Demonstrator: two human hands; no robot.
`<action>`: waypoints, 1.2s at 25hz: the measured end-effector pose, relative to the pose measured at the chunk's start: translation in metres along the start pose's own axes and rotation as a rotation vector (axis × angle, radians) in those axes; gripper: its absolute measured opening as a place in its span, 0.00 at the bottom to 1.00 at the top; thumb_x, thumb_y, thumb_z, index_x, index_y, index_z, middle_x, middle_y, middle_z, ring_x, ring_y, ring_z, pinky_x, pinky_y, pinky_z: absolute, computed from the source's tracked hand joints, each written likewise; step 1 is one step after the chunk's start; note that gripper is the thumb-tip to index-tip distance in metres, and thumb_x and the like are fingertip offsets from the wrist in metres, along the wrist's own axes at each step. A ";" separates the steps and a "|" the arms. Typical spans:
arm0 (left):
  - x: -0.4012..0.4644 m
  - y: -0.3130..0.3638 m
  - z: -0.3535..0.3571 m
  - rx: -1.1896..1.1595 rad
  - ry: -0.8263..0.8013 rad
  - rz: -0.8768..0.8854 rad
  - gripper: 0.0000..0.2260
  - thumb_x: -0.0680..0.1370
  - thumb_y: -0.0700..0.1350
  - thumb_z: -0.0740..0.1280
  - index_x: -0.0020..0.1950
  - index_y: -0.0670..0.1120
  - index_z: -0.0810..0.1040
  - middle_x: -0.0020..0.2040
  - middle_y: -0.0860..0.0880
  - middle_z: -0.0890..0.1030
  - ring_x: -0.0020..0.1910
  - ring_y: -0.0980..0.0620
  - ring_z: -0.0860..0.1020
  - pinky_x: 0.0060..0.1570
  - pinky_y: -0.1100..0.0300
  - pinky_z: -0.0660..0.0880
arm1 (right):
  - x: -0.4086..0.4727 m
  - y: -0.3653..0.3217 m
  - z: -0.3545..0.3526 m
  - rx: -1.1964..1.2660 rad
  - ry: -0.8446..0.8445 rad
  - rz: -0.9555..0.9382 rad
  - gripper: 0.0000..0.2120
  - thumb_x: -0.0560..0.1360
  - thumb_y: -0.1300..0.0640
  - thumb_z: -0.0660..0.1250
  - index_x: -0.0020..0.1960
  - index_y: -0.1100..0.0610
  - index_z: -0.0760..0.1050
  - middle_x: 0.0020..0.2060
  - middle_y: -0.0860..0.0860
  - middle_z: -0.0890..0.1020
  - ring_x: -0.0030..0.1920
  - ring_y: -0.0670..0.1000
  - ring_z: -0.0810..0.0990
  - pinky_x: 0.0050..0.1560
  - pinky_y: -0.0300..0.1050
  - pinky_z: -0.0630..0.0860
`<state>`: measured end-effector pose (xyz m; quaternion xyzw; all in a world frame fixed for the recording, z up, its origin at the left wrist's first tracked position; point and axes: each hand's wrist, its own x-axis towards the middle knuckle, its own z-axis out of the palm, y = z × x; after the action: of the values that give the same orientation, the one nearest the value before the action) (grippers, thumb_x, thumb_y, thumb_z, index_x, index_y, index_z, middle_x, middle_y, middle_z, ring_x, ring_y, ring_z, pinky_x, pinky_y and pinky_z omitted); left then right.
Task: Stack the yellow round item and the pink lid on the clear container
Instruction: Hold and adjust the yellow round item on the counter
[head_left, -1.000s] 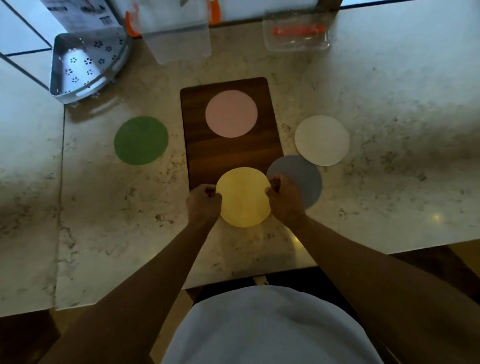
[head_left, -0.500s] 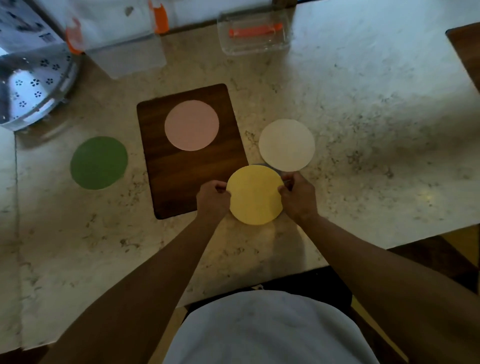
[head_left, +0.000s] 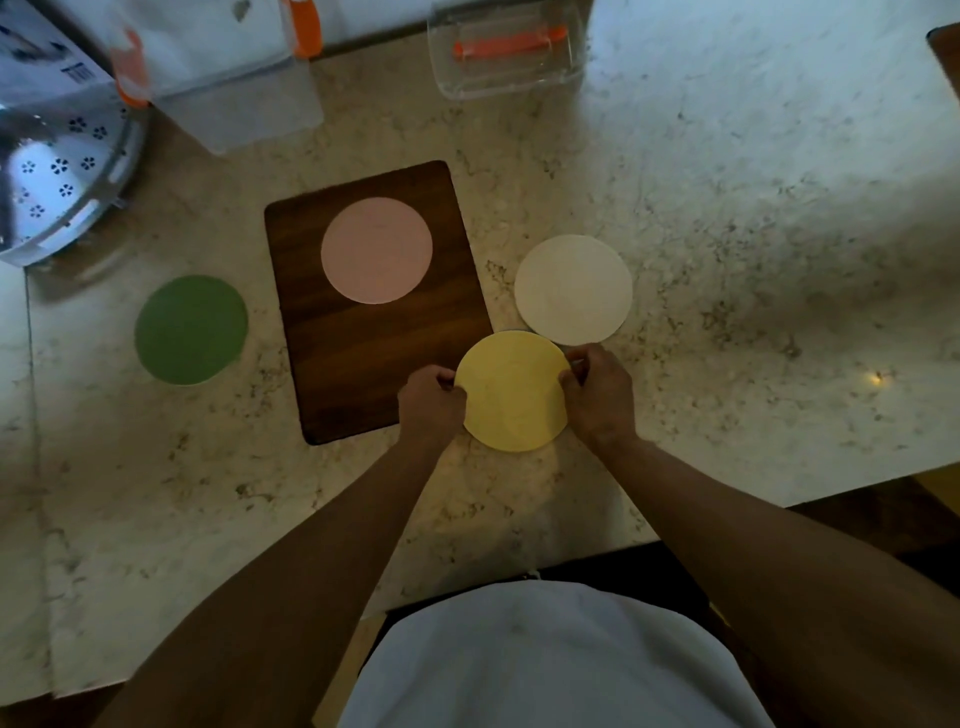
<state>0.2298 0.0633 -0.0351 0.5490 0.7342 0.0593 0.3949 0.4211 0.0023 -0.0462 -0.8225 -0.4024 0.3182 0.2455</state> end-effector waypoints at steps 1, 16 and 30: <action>-0.001 0.000 0.001 0.013 0.002 0.019 0.10 0.74 0.40 0.68 0.54 0.43 0.81 0.53 0.44 0.82 0.50 0.46 0.79 0.49 0.59 0.71 | 0.000 0.000 0.000 -0.012 -0.002 0.006 0.09 0.75 0.60 0.67 0.55 0.57 0.76 0.51 0.56 0.79 0.49 0.55 0.78 0.51 0.51 0.76; -0.003 0.003 -0.005 0.003 -0.015 -0.008 0.06 0.71 0.40 0.70 0.47 0.41 0.80 0.40 0.48 0.78 0.42 0.48 0.78 0.42 0.59 0.70 | -0.015 -0.002 0.005 -0.111 0.040 0.129 0.09 0.75 0.56 0.66 0.53 0.57 0.79 0.52 0.56 0.79 0.51 0.54 0.78 0.53 0.47 0.72; -0.012 0.002 -0.008 0.185 -0.023 0.039 0.06 0.72 0.39 0.67 0.45 0.37 0.80 0.45 0.40 0.82 0.47 0.41 0.79 0.43 0.51 0.76 | -0.029 -0.004 0.014 -0.142 0.047 0.087 0.13 0.73 0.59 0.66 0.58 0.58 0.78 0.54 0.56 0.78 0.51 0.55 0.78 0.51 0.47 0.72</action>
<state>0.2273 0.0563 -0.0224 0.5981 0.7210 -0.0076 0.3498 0.3952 -0.0173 -0.0438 -0.8618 -0.3821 0.2798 0.1816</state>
